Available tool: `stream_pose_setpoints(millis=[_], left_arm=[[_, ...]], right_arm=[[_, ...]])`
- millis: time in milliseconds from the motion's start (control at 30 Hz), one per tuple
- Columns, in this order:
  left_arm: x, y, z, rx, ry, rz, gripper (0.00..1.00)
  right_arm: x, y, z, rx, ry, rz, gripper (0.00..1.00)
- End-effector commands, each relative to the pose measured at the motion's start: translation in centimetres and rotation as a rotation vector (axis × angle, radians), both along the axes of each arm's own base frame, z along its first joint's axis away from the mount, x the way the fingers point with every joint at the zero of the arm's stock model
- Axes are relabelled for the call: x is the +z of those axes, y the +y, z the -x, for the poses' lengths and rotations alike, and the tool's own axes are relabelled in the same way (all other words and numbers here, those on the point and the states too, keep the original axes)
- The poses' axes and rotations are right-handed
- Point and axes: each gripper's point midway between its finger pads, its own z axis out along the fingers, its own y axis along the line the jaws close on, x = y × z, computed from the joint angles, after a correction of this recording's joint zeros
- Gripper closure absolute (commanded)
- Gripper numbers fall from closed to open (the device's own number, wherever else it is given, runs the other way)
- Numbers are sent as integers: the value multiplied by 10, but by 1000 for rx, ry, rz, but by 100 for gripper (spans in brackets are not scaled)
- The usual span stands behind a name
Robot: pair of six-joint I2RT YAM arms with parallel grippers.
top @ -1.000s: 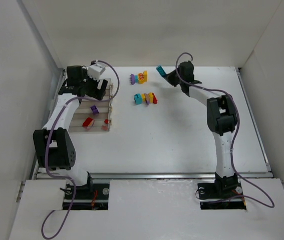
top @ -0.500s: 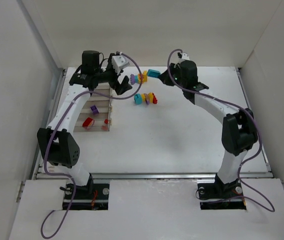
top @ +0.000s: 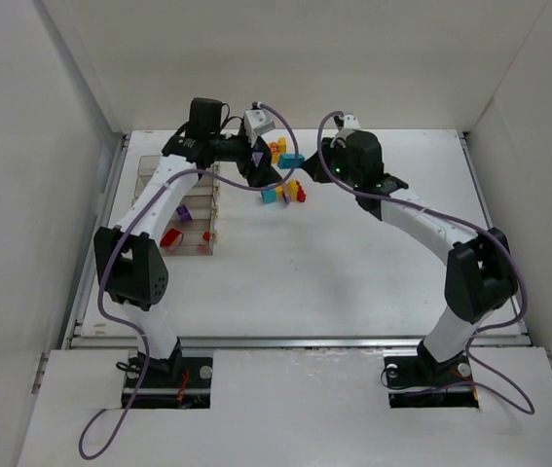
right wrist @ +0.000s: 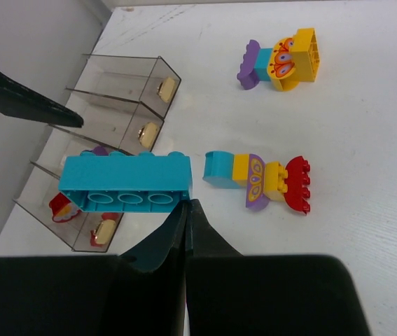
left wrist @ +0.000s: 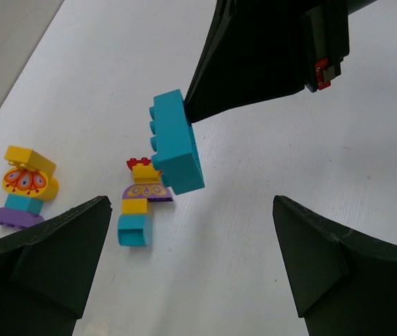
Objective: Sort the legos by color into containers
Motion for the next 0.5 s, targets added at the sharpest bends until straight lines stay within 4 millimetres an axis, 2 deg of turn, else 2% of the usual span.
stream_pose_setpoints(millis=[0, 100, 133, 167, 200, 233, 300, 333, 400, 433, 467], left_arm=[[30, -17, 19, -67, -41, 46, 0], [29, -25, 17, -47, -46, 41, 0], [23, -22, 10, 10, -27, 26, 0], [33, -27, 6, 36, -63, 37, 0], [26, -29, 7, 59, -39, 24, 0], [23, -24, -5, 125, -56, 8, 0], [23, -25, -9, 169, -47, 6, 0], [25, -24, -12, 177, -60, 8, 2], [21, -24, -11, 177, -52, 4, 9], [19, -24, -9, 169, -40, 3, 24], [18, -25, -7, 158, -38, -1, 33]], right_arm=[[38, 1, 8, 17, -98, -27, 100], [38, 10, 14, 31, -99, -26, 100], [38, 9, 13, 23, -99, -24, 100], [38, 13, 15, 32, -99, -24, 100], [38, 13, 15, 32, -99, -24, 100], [42, 12, 17, 32, -107, -29, 100], [38, 16, 20, 41, -99, -25, 100], [43, 14, 21, 32, -109, -28, 100], [43, 14, 21, 32, -109, -28, 100], [43, 14, 21, 32, -109, -28, 100], [43, 14, 21, 32, -109, -28, 100]])
